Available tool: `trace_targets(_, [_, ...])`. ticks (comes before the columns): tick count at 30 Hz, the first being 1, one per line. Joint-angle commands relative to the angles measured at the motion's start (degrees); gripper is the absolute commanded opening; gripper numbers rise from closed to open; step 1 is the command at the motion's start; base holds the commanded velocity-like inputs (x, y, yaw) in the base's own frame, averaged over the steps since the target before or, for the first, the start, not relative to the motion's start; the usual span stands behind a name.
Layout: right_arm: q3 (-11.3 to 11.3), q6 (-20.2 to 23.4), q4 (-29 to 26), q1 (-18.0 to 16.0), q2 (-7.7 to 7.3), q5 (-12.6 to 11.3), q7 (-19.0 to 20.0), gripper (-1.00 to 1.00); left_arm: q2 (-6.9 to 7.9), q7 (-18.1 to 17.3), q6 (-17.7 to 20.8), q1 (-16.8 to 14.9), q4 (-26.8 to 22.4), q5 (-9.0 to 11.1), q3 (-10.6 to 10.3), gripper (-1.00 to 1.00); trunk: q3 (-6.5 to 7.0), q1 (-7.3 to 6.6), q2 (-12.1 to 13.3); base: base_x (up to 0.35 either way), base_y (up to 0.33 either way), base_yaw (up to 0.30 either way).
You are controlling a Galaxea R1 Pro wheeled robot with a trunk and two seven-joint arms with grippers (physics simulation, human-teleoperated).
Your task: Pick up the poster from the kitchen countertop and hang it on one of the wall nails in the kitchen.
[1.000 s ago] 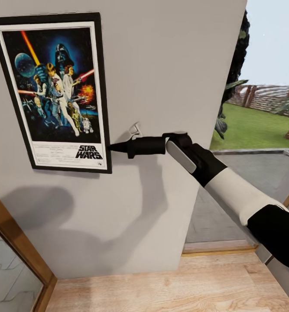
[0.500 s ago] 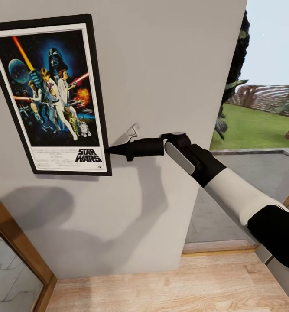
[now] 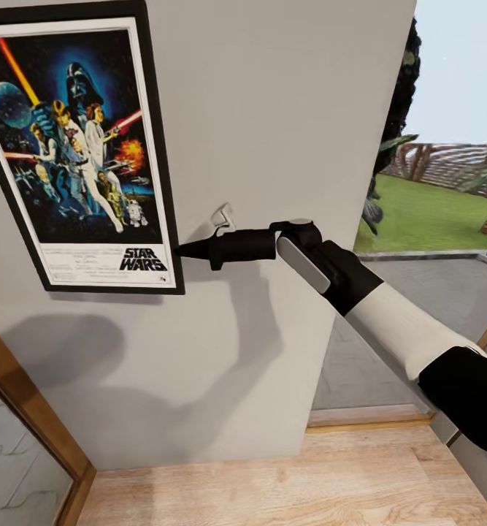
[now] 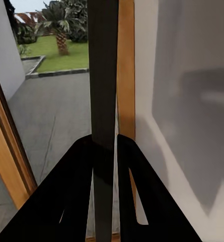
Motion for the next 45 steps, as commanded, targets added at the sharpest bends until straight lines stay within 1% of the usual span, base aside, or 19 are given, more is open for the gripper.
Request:
trace_targets(1, [0.08,0.48,-0.03,-0.08,-0.02,-0.59,-0.06,-1.0,-0.01,-0.4,0.13,0.03,-0.04,0.41,0.09,1.0,-0.11,0.04,-0.12,0.0,0.0,0.0])
trace_targets(12, [0.07,0.41,-0.07,-0.08,-0.1,-0.59,-0.07,-1.0,-0.01,-0.4,0.17,-0.01,-0.02,0.41,0.1,1.0,-0.11,0.04,-0.12,0.005,0.0,0.0])
trace_targets(33, [0.07,0.39,-0.52,-0.08,-0.34,-0.59,-0.07,-1.0,-0.01,-0.4,0.19,-0.02,-0.05,0.41,0.17,1.0,-0.11,0.04,-0.12,0.068,0.0,0.0])
trace_targets(45, [0.07,0.32,-0.53,-0.08,-0.46,-0.59,-0.07,-1.0,-0.01,-0.4,0.19,-0.01,-0.05,0.41,0.18,1.0,-0.11,0.04,-0.12,0.011,0.0,0.0])
